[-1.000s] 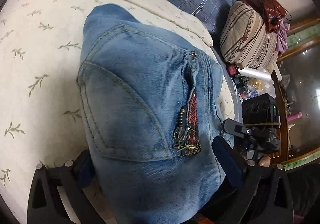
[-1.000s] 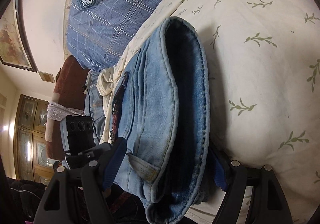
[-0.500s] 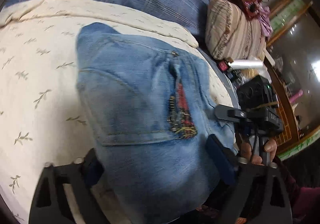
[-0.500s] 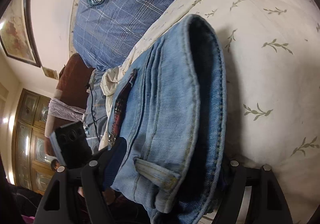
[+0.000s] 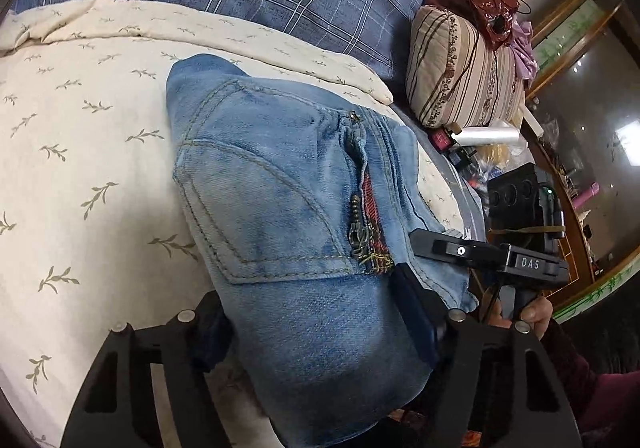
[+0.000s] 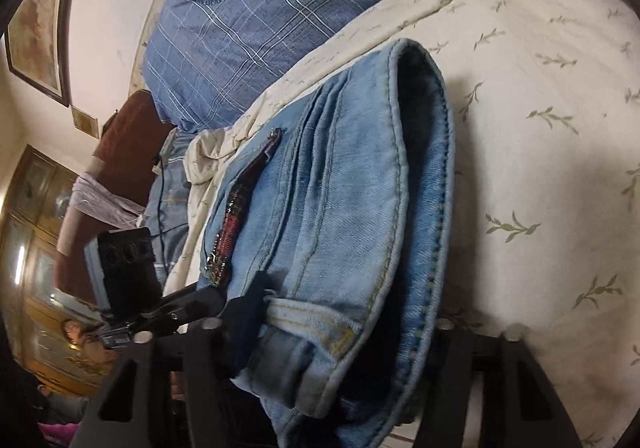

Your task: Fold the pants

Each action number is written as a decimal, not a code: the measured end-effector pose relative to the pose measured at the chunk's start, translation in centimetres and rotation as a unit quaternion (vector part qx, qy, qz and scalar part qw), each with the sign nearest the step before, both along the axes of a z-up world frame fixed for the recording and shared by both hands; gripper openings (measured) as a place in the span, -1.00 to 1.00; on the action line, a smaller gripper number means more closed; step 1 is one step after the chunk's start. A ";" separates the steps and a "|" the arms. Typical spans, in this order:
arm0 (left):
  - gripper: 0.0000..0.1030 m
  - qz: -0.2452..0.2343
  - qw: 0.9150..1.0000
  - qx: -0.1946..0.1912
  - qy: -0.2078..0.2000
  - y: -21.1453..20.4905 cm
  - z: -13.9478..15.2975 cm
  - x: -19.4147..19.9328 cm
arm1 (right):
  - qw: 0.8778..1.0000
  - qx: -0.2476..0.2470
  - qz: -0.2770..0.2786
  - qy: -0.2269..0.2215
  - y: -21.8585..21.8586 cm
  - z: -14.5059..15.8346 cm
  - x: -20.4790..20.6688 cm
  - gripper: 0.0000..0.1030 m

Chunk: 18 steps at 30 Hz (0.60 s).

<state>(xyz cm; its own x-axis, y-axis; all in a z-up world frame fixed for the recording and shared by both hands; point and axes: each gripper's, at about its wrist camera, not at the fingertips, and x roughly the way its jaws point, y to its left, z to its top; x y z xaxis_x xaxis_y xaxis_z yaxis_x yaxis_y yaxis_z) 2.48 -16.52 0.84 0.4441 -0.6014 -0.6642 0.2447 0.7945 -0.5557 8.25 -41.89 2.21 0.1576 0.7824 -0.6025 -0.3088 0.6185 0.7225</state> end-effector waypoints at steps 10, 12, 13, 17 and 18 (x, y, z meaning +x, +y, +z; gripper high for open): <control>0.22 -0.005 0.999 0.035 -0.040 -0.6 3.4 -0.3 | 0.997 -0.030 0.002 -0.069 0.7 3.4 -0.9 -0.14; 0.22 0.002 0.998 0.037 -0.048 -0.2 4.4 -0.3 | 0.996 -0.031 0.006 -0.087 1.3 4.8 -0.7 -0.16; 0.22 0.006 0.998 0.038 -0.054 0.1 5.0 -0.3 | 0.995 -0.033 0.008 -0.096 1.6 5.5 -0.7 -0.16; 0.22 0.016 0.995 0.059 -0.076 1.3 7.6 0.1 | 0.990 -0.031 0.019 -0.133 3.2 8.3 0.0 -0.16; 0.22 0.018 0.994 0.066 -0.081 1.6 8.2 0.3 | 0.990 -0.028 0.020 -0.137 3.6 8.7 0.2 -0.16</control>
<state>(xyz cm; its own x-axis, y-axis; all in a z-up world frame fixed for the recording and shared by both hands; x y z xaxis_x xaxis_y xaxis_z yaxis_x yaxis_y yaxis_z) 2.82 -14.93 9.07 0.5713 -0.4963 -0.6537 0.2937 0.8673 -0.4019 8.43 -38.32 10.94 0.2904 0.7574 -0.5847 -0.5135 0.6390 0.5727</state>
